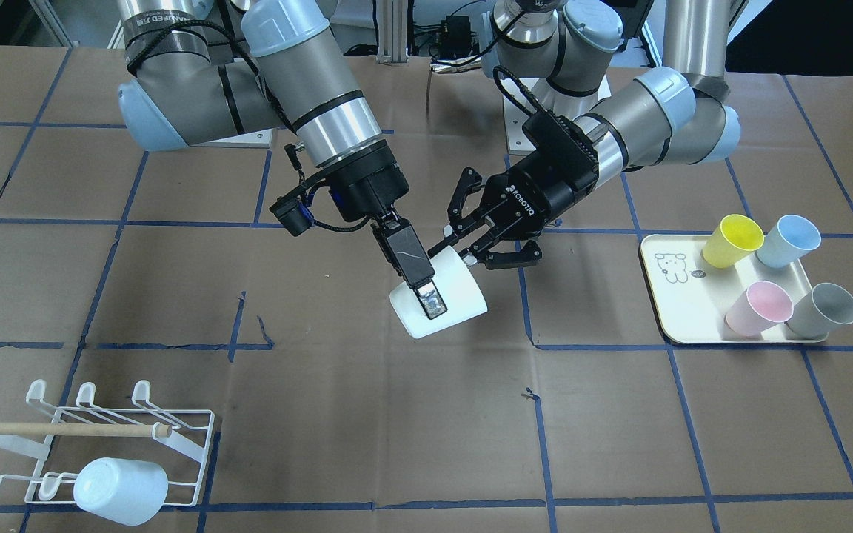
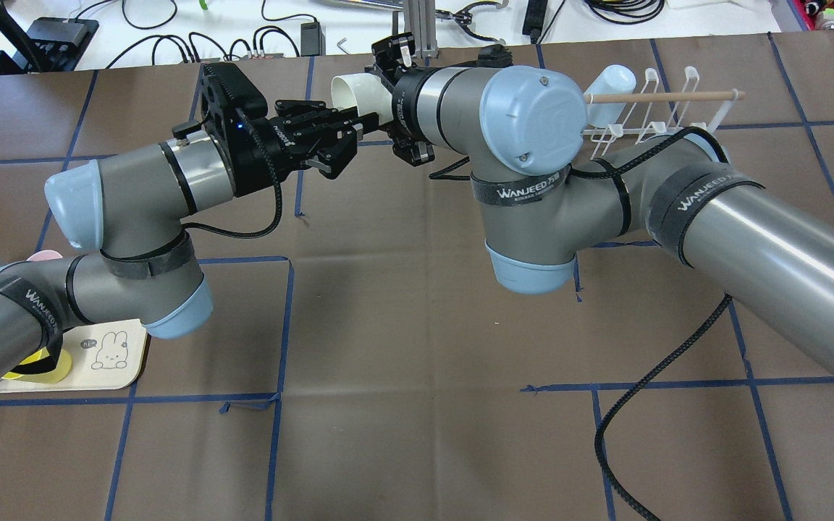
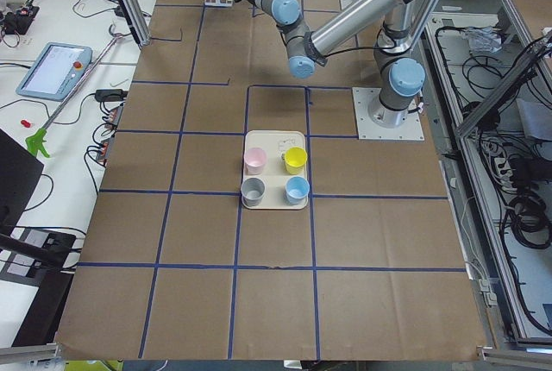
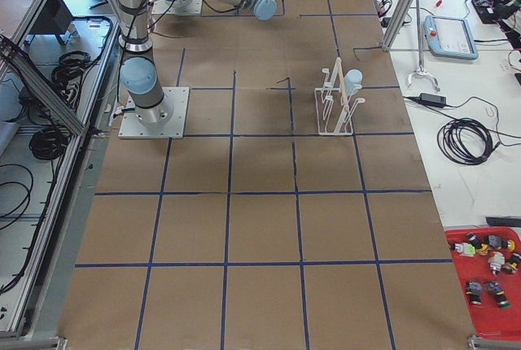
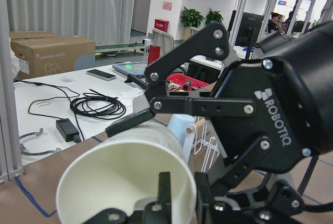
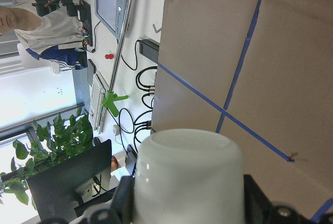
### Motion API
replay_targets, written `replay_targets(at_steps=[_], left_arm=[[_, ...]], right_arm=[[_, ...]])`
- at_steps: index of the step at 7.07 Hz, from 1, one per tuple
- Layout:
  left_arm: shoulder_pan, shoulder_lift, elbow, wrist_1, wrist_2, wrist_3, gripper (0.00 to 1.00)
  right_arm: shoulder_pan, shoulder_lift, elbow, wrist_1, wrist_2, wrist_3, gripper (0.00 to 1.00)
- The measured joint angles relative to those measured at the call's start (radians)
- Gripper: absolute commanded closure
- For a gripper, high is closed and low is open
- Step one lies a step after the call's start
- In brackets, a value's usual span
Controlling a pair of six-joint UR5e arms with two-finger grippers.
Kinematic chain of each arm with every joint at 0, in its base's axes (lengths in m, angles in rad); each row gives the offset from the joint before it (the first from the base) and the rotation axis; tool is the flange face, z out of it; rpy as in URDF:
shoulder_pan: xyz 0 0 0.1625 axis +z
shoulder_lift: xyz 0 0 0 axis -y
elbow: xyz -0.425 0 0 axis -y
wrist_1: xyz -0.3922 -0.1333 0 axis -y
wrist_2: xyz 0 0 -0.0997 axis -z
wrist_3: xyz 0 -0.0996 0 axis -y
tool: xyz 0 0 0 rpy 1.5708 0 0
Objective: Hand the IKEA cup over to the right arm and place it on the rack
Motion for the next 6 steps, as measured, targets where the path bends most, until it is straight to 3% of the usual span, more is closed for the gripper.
replay_targets(at_steps=[3,6], left_arm=[[0.004,0.006,0.002,0.003,0.004,-0.086,0.01],[0.073,0.010,0.001,0.027,0.001,-0.113,0.01]], right_arm=[[0.000,-0.001,0.000,-0.001,-0.005,-0.001,0.66],[-0.003,0.002,-0.002,-0.005,-0.008,-0.001,0.74]])
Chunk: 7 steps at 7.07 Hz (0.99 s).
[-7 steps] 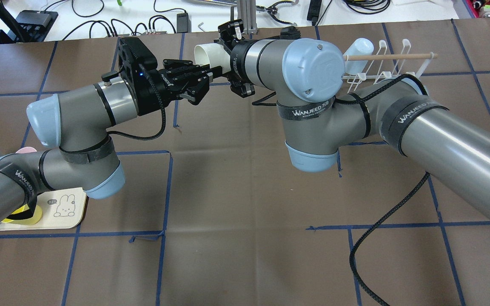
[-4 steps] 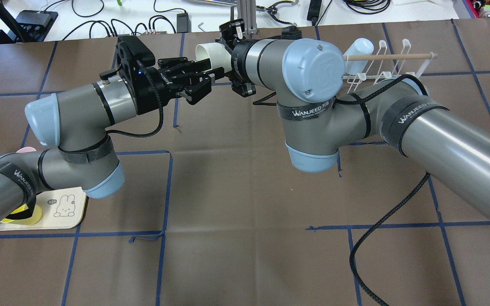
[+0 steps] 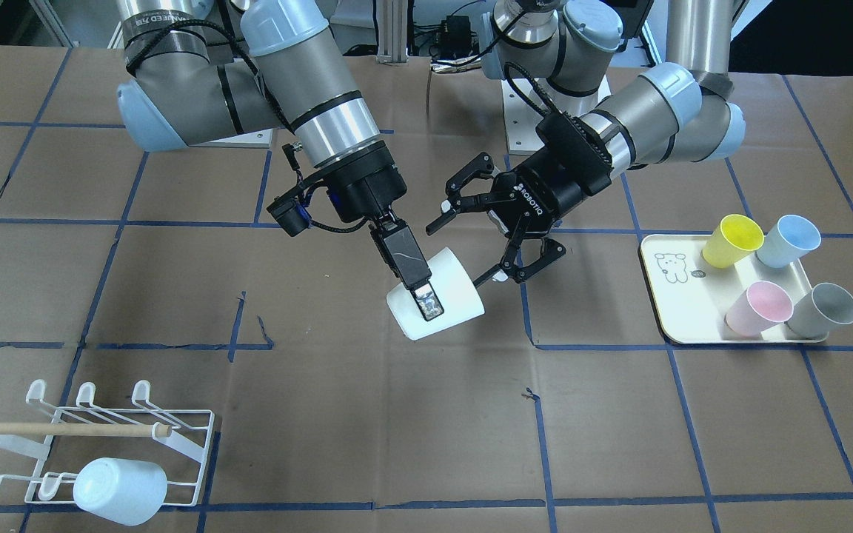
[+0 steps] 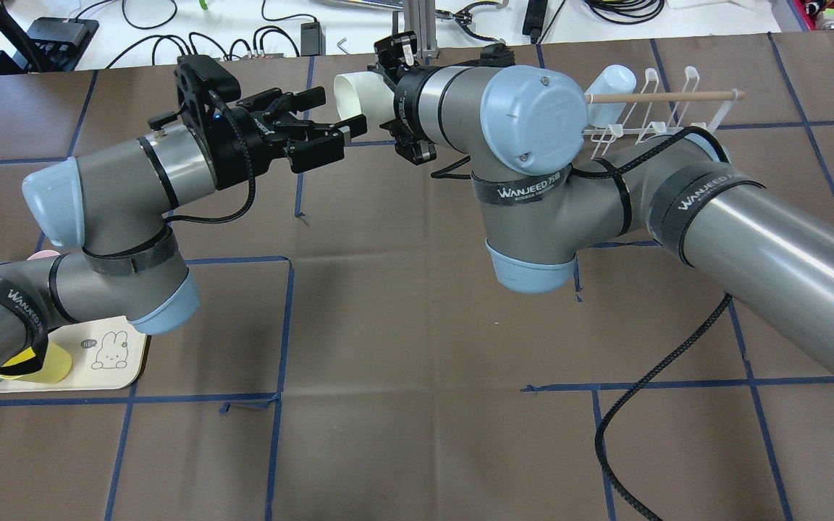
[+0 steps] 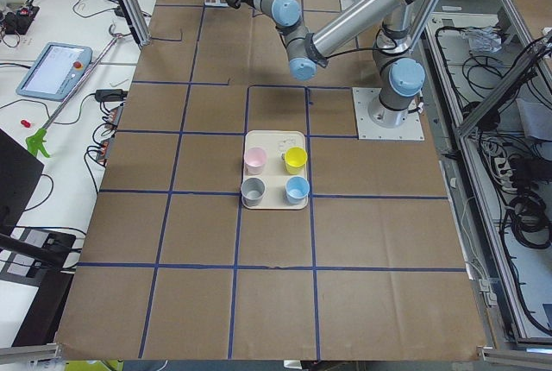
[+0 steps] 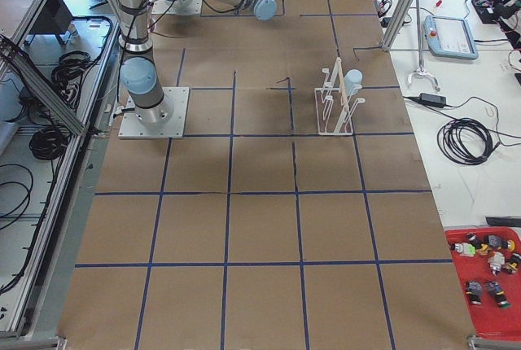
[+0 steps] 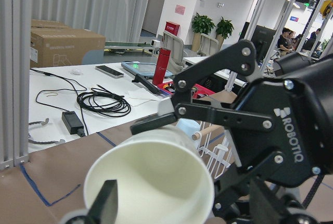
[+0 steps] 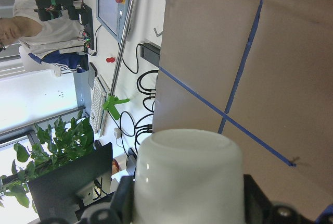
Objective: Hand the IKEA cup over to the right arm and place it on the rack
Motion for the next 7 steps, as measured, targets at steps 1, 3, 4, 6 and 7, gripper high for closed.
replay_targets(at_steps=[1,3,4,6,7], left_arm=[[0.053,0.000,-0.004,0.030,-0.001,-0.003,0.01],[0.109,-0.004,0.001,0.045,0.011,-0.017,0.00],[0.115,-0.005,0.012,0.037,0.066,-0.043,0.00],[0.112,0.000,0.073,-0.054,0.221,-0.087,0.00],[0.104,0.004,0.116,-0.134,0.318,-0.096,0.00]], right_arm=[[-0.009,0.003,-0.006,-0.001,-0.001,-0.002,0.77],[-0.068,0.005,-0.039,0.002,-0.023,-0.045,0.83],[-0.118,0.005,-0.060,0.004,-0.032,-0.160,0.83],[-0.206,0.007,-0.080,0.009,-0.054,-0.474,0.83],[-0.259,0.007,-0.083,0.009,-0.069,-0.642,0.83]])
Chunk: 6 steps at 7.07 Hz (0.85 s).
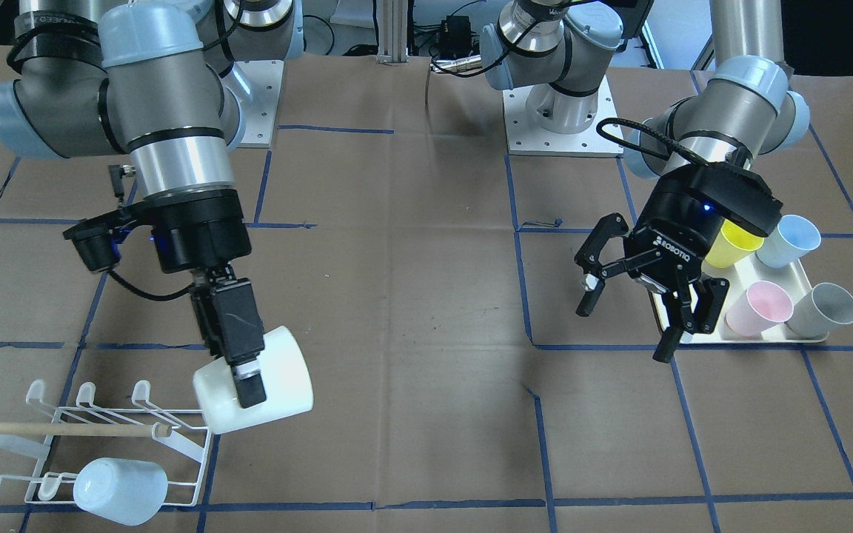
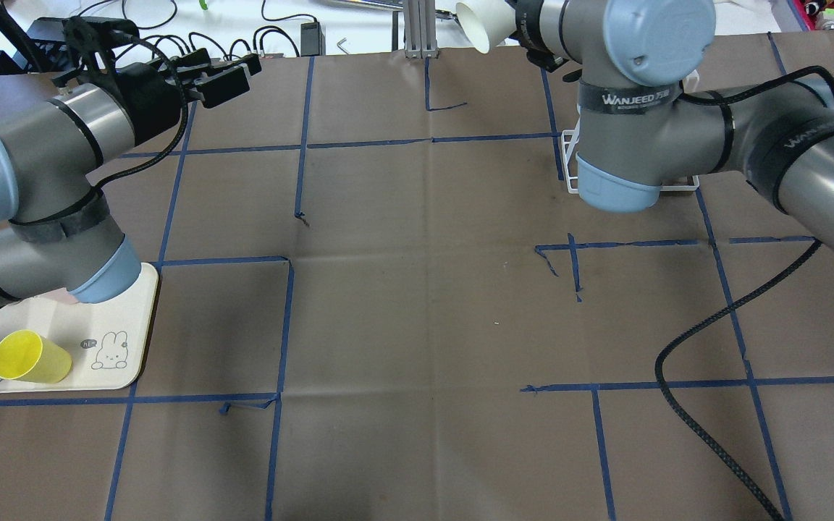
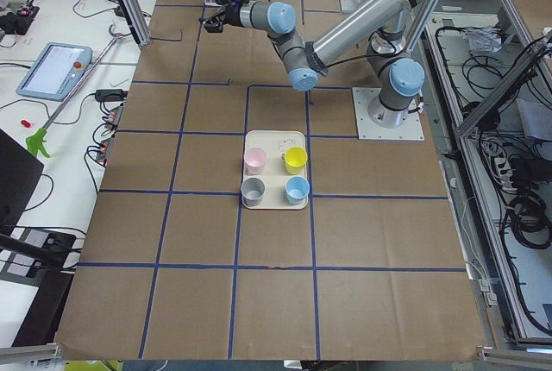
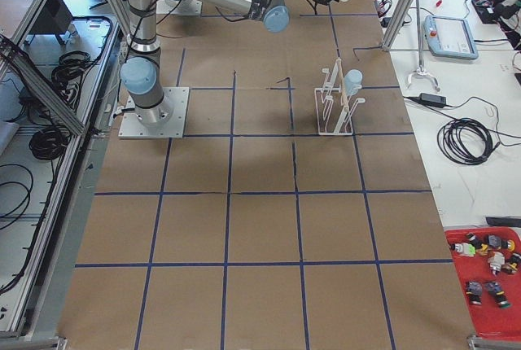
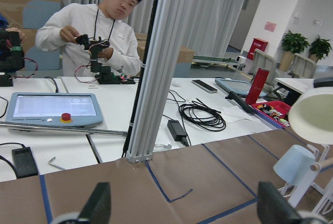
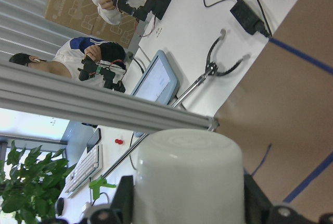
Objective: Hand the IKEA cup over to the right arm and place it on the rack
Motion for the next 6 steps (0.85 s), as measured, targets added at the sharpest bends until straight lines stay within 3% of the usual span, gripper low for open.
replay_targets(at_steps=[3,6], left_arm=[[-0.065,0.014,0.132,-0.275,0.294,-0.079,0.00],[-0.126,0.056,0.336,-0.759,0.470,-0.122,0.00]], right_arm=[[-0.156,0.001,-0.027,0.006,-0.008,-0.530,0.83],[-0.281,0.079,-0.114,-0.001,0.006,-0.993,0.83]])
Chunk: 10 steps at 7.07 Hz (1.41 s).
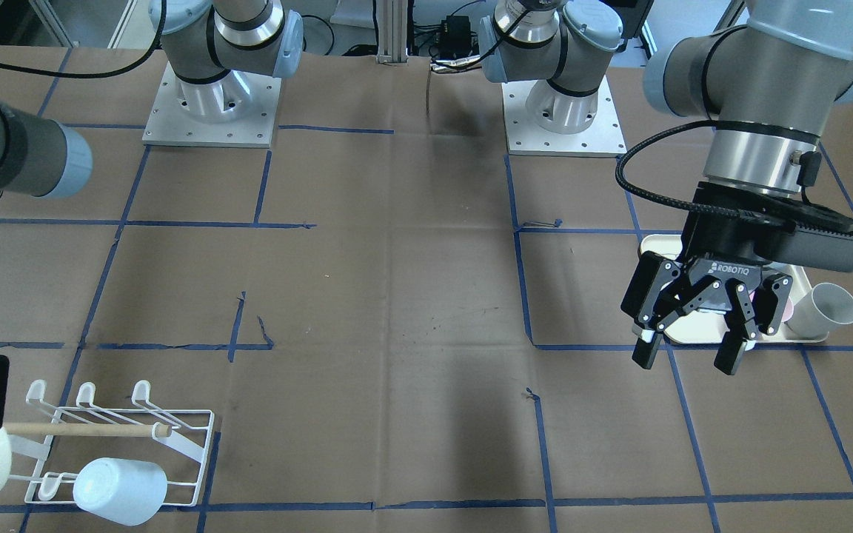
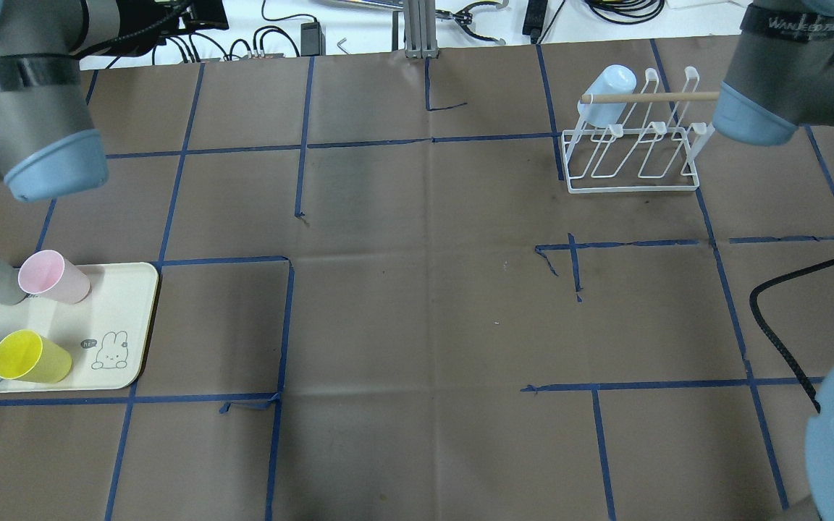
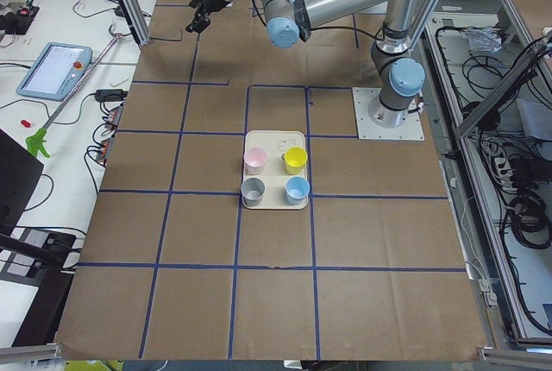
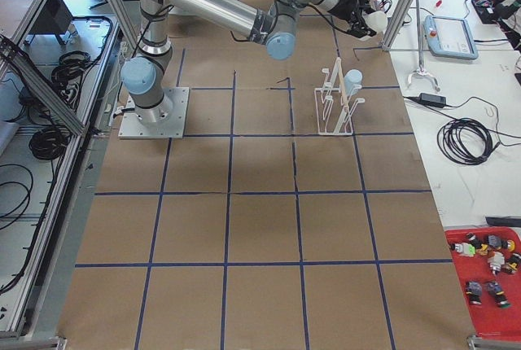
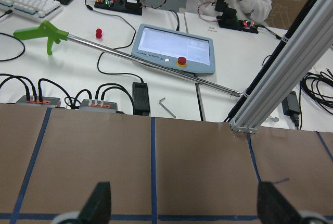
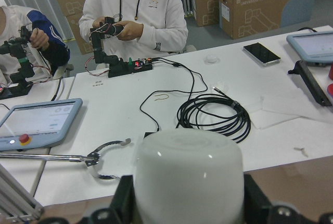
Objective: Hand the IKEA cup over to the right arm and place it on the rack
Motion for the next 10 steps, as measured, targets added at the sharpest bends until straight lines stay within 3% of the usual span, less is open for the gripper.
replay_targets(at_steps=[2,4,6,8,10], left_arm=[[-0.026,0.026,0.119,-0.386,0.051,-0.046,0.00],[-0.030,0.051,0.162,-0.703,0.083,-0.056,0.00],[-0.031,0.074,0.142,-0.822,0.138,-0.056,0.00],[-0.033,0.093,0.097,-0.845,0.158,-0.053,0.00],[-0.046,0.107,0.068,-0.843,0.189,-0.049,0.00]], right_arm=[[-0.056,0.077,-0.024,-0.026,0.004,-0.167,0.85],[-0.083,0.148,-0.023,-0.158,0.006,-0.215,0.85],[-0.087,0.166,0.025,-0.284,0.004,-0.219,0.85],[-0.089,0.169,0.125,-0.386,0.002,-0.214,0.85],[-0.094,0.173,0.180,-0.408,0.000,-0.211,0.85]])
